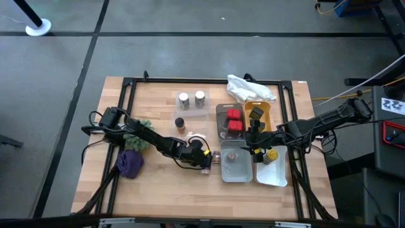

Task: Sort spices by type
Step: Put the purple seasoning bottle into the bottom transparent bin

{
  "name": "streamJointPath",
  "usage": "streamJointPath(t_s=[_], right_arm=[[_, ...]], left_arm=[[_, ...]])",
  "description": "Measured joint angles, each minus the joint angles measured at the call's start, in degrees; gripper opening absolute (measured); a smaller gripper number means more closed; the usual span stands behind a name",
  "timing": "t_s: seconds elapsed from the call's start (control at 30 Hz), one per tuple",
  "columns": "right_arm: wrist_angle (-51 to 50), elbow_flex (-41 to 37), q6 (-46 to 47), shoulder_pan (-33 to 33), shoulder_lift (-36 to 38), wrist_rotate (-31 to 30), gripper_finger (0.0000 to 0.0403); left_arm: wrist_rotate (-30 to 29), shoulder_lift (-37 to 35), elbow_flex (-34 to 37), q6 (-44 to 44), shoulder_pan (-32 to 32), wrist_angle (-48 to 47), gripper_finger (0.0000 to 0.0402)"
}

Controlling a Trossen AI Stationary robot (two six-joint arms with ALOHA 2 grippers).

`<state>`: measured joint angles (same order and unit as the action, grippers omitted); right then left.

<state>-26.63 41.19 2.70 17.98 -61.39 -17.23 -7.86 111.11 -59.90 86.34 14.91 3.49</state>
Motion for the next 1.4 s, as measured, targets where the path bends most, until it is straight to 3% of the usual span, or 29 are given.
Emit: streamJointPath(t_s=[0.53, 0.83, 1.03, 1.2, 1.4], right_arm=[[-0.22, 0.00, 0.00, 0.00, 0.00, 0.01, 0.0239], [0.53, 0.00, 0.01, 0.01, 0.00, 1.90, 0.0239], [7.84, 0.00, 0.00, 0.00, 0.00, 1.88, 0.0239], [13.79, 0.00, 0.02, 0.00, 0.00, 1.90, 0.0239], [13.81, 0.00, 0.39, 0.00, -0.02, 1.88, 0.0239]], left_arm=[[-1.94, -5.26, 0.20, -7.78, 0.98, -0.05, 0.0149], [-9.96, -9.46, 0.09, -20.75, 1.75, 0.41, 0.0150], [-11.94, -9.48, 0.04, -31.80, 1.71, 3.78, 0.0151], [-18.63, -9.48, 0.03, -39.24, 1.72, 5.81, 0.0152], [-28.45, -9.48, 0.02, -48.00, 1.71, 6.49, 0.0149]])
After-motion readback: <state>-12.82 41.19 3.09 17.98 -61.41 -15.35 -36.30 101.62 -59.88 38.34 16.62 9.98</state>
